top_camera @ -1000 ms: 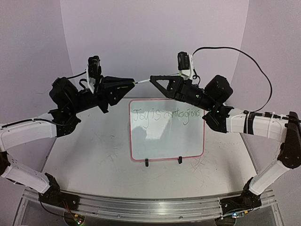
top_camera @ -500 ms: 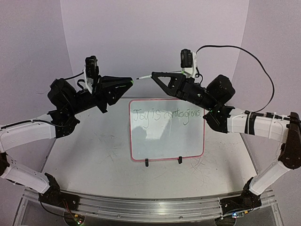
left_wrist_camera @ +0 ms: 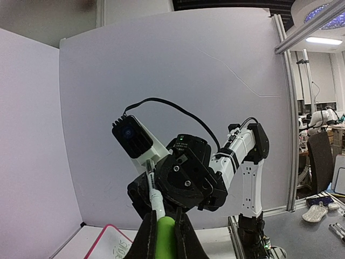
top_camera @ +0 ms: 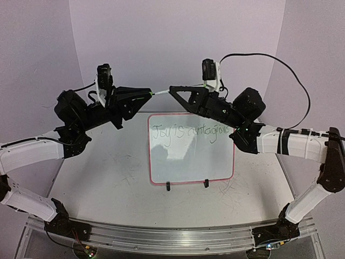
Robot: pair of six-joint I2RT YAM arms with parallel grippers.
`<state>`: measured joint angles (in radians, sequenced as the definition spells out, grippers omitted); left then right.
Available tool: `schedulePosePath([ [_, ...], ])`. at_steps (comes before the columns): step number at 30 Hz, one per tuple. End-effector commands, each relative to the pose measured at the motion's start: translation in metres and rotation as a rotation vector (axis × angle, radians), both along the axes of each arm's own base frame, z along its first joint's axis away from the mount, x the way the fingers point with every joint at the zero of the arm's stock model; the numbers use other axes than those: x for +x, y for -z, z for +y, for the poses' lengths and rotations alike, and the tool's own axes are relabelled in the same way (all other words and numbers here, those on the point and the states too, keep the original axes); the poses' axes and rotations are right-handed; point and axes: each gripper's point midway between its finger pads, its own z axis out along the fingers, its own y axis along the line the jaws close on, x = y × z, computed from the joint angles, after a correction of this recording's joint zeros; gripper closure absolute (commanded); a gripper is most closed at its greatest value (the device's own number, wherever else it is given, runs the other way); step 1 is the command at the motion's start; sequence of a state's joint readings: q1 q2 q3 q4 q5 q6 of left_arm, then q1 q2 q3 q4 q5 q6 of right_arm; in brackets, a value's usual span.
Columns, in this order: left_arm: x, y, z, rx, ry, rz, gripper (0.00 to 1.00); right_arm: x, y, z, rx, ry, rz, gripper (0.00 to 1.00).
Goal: Write a sentence on the whiteboard
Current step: Insert the whiteboard marker without the cap into the pen cap.
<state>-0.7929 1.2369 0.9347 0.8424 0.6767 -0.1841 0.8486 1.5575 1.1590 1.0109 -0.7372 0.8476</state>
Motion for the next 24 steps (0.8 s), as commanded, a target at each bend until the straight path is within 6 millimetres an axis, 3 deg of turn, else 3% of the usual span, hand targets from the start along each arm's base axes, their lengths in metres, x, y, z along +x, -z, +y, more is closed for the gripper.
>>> schedulePosePath([
  [1, -0.014, -0.019, 0.010, -0.060, 0.009, -0.050, 1.00, -0.010, -0.026, 0.000, 0.068, -0.026, -0.056, 1.00],
  [16, -0.003, -0.012, 0.008, -0.058, -0.037, -0.028, 1.00, -0.016, -0.035, -0.001, 0.063, 0.044, -0.122, 1.00],
  [24, 0.002, -0.009, 0.002, -0.049, -0.033, -0.016, 1.00, -0.013, -0.019, 0.020, 0.017, 0.018, -0.071, 1.00],
])
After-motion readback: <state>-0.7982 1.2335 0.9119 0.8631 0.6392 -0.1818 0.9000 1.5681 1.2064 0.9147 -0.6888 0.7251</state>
